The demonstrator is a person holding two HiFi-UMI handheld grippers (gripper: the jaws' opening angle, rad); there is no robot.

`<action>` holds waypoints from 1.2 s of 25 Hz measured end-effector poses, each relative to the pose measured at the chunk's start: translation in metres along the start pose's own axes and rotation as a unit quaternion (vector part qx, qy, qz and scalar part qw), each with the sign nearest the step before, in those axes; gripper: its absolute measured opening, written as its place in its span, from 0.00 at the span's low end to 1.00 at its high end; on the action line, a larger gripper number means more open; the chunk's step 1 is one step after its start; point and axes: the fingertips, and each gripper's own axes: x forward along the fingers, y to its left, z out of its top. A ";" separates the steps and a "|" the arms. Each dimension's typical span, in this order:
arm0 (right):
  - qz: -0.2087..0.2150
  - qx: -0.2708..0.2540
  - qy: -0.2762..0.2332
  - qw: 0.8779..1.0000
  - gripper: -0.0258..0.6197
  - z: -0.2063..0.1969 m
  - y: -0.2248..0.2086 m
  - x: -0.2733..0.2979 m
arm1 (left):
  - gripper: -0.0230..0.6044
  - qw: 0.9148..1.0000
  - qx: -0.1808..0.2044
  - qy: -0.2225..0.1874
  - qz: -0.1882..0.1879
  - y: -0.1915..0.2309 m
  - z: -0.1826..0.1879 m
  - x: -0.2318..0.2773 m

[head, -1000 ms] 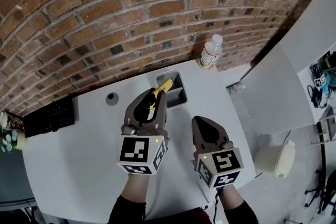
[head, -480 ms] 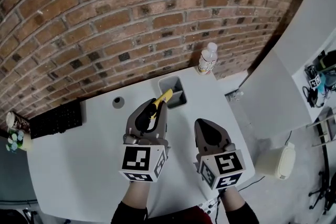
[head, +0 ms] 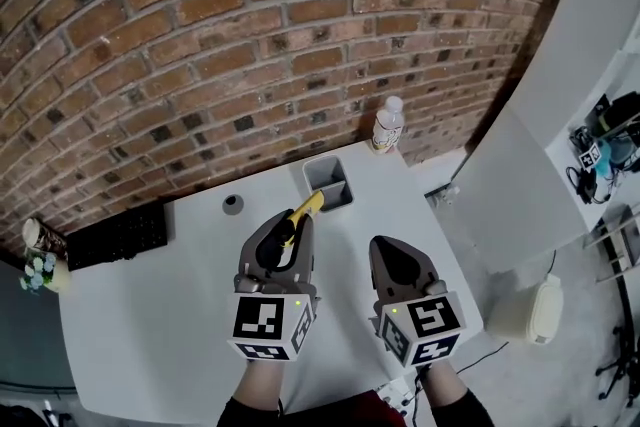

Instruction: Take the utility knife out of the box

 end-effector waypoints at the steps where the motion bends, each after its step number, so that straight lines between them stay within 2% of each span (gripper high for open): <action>1: 0.001 0.001 -0.002 1.000 0.05 0.001 0.002 -0.003 | 0.17 1.000 0.000 0.000 0.000 -0.001 0.001 -0.004; 11: 0.011 -0.009 -0.029 0.999 0.05 0.016 0.022 -0.022 | 0.17 1.000 0.008 -0.006 0.002 -0.006 0.010 -0.042; 30: 0.023 -0.028 -0.027 0.999 0.05 0.015 0.053 -0.055 | 0.17 1.000 0.005 0.013 0.011 -0.003 -0.007 -0.109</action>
